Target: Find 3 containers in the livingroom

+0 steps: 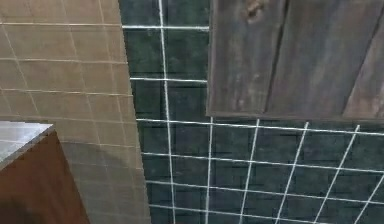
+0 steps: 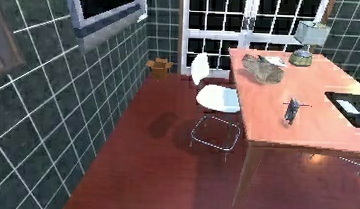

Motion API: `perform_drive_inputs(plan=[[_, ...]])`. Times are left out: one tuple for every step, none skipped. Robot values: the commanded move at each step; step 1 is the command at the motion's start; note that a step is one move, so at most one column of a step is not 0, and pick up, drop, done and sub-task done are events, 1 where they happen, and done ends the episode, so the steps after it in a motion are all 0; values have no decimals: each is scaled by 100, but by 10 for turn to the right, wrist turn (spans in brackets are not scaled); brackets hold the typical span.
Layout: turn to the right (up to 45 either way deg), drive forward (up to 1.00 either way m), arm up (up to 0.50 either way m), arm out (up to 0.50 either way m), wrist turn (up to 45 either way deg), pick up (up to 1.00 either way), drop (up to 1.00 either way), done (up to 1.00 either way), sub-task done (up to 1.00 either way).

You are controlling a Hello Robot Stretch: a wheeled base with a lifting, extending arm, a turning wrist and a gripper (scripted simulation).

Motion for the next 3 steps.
perform_drive_inputs(plan=[[450,0,0,0,0,0,0,0,0],[360,0,0,0,0,0,0,0,0],[0,100,0,0,0,0,0,0,0]])
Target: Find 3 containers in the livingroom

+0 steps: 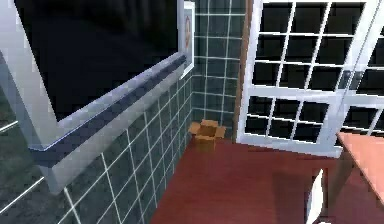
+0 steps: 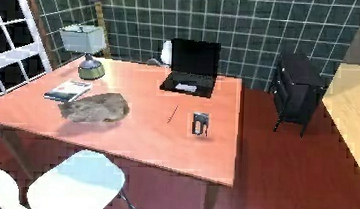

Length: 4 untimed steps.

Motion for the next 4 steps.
perform_drive_inputs(plan=[[450,0,0,0,0,0,0,0,0],[150,0,0,0,0,0,0,0,0],[0,0,0,0,0,0,0,0,100],[-450,0,0,0,0,0,0,0,0]])
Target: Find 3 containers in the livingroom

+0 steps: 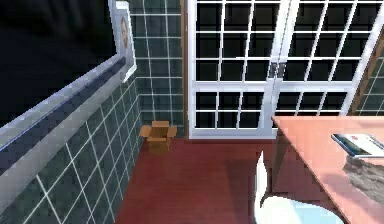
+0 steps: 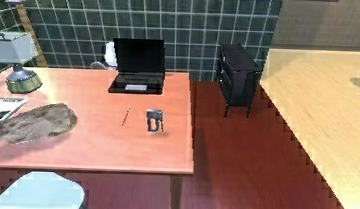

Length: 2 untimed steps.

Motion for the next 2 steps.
perform_drive_inputs(plan=[[-240,0,0,0,0,0,0,0,0],[0,30,0,0,0,0,0,0,0]])
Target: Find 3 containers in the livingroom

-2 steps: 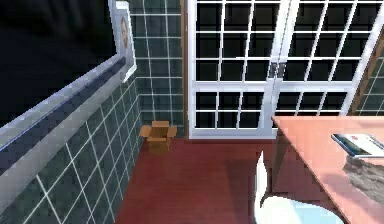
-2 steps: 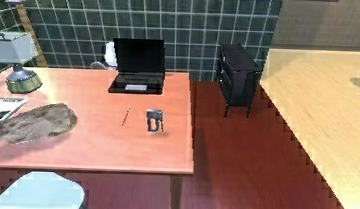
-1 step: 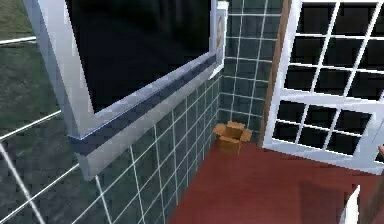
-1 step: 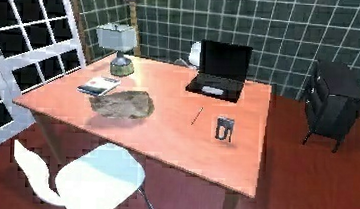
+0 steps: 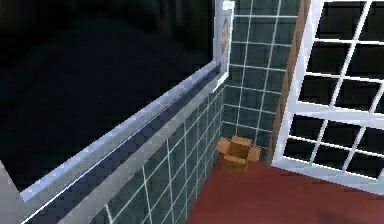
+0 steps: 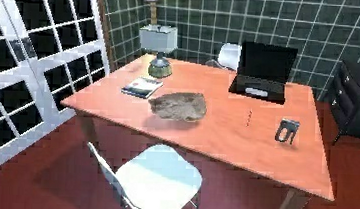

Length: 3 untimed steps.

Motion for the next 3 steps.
perform_drive_inputs(plan=[[180,0,0,0,0,0,0,0,0],[0,45,0,0,0,0,0,0,0],[390,0,0,0,0,0,0,0,0]])
